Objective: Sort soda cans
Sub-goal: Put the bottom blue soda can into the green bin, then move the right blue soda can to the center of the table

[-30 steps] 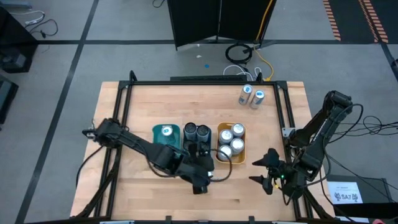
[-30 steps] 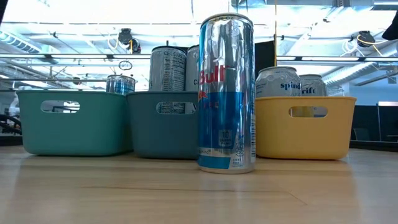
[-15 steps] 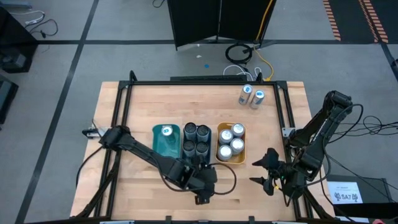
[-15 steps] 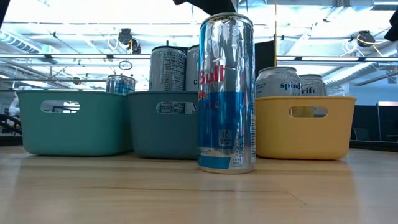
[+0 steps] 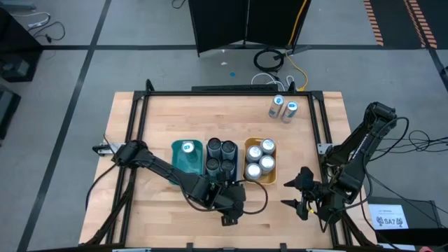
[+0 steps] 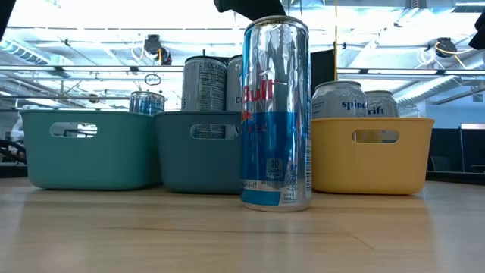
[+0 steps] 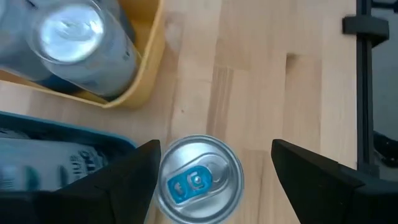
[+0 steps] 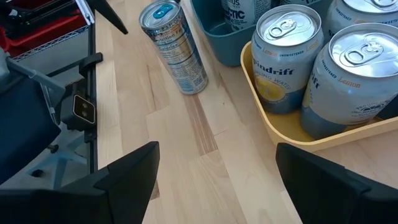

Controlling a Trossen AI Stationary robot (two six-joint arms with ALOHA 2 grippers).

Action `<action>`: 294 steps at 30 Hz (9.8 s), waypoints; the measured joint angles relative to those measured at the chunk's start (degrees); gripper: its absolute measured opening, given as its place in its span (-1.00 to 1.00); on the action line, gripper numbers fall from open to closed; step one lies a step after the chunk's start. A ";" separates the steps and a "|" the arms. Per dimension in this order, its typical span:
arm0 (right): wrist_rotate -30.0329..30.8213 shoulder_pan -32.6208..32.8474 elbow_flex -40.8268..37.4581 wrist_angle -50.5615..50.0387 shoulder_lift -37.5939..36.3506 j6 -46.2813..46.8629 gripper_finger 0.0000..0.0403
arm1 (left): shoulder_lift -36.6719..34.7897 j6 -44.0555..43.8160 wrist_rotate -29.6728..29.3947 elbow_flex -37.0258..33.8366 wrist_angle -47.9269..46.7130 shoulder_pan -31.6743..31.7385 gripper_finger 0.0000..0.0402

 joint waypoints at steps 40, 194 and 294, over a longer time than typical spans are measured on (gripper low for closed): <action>-1.39 0.00 -0.02 1.81 0.02 -1.09 0.56 | 0.82 -10.48 0.15 -0.23 3.86 0.56 0.57; 0.71 -8.16 -0.02 5.05 0.00 3.50 0.56 | -52.84 -37.21 -7.22 -61.48 -5.09 8.08 0.34; -47.41 -109.77 26.18 -29.13 9.38 -62.41 0.55 | -53.06 -8.96 -13.50 -50.00 -2.45 23.13 0.74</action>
